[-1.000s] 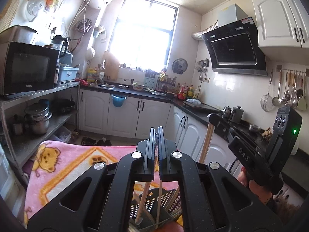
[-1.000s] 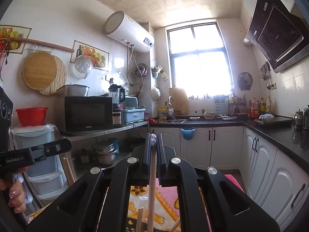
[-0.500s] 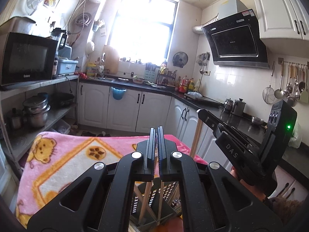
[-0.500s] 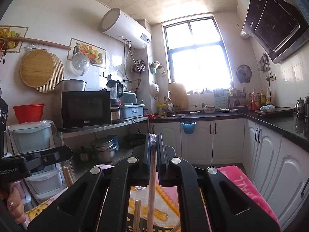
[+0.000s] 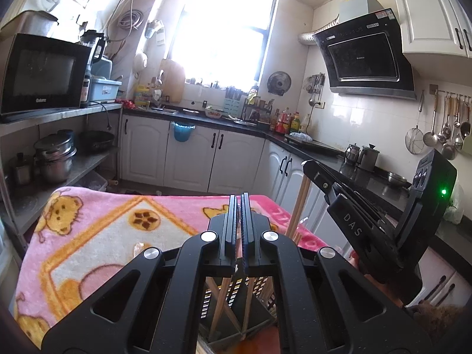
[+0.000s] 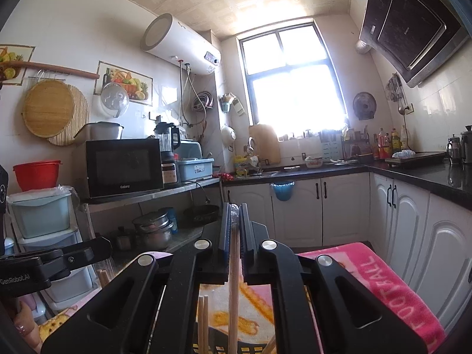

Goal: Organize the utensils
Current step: 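Open the left gripper while the right gripper opens, releasing chopsticks into basket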

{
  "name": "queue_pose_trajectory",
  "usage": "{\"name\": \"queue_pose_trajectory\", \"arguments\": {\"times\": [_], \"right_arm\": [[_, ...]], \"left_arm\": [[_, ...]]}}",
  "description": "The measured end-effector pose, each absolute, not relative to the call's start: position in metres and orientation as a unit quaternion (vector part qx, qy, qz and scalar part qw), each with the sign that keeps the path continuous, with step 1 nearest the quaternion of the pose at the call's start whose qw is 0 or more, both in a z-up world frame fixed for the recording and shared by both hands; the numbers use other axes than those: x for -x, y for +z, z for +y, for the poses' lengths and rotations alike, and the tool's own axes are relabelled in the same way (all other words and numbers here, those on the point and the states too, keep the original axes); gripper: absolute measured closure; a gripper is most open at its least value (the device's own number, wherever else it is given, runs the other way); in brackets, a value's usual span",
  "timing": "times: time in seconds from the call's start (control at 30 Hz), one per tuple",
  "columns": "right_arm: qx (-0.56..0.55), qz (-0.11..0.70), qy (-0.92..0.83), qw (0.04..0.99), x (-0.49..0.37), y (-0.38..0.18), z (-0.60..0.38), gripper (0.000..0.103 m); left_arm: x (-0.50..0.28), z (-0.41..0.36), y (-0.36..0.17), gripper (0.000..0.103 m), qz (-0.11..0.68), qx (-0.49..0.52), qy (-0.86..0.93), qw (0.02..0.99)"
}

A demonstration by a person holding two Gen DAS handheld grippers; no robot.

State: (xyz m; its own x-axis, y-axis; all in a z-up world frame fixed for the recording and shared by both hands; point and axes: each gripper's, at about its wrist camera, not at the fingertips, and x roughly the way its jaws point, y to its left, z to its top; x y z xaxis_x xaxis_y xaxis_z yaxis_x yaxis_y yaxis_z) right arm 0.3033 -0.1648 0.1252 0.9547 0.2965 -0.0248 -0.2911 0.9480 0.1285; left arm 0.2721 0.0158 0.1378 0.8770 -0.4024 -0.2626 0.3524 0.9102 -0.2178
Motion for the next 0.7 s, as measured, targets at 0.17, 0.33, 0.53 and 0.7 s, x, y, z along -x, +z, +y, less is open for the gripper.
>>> {"name": "queue_pose_trajectory", "arguments": {"times": [0.17, 0.33, 0.53, 0.7], "right_arm": [[-0.064, 0.041, 0.150, 0.986, -0.300, 0.115, -0.169, 0.084], [-0.063, 0.059, 0.152, 0.985, -0.290, 0.109, -0.176, 0.078], [-0.054, 0.094, 0.147, 0.983, -0.279, 0.101, -0.185, 0.072], [-0.048, 0.116, 0.134, 0.983, -0.267, 0.095, -0.193, 0.071]], "left_arm": [[-0.273, 0.016, 0.131, 0.102, 0.166, 0.090, -0.192, 0.963], [-0.270, 0.016, 0.126, 0.101, 0.180, 0.093, -0.184, 0.962], [-0.262, 0.019, 0.122, 0.074, 0.191, 0.086, -0.165, 0.964], [-0.256, 0.029, 0.121, 0.045, 0.209, 0.110, -0.152, 0.960]]}}
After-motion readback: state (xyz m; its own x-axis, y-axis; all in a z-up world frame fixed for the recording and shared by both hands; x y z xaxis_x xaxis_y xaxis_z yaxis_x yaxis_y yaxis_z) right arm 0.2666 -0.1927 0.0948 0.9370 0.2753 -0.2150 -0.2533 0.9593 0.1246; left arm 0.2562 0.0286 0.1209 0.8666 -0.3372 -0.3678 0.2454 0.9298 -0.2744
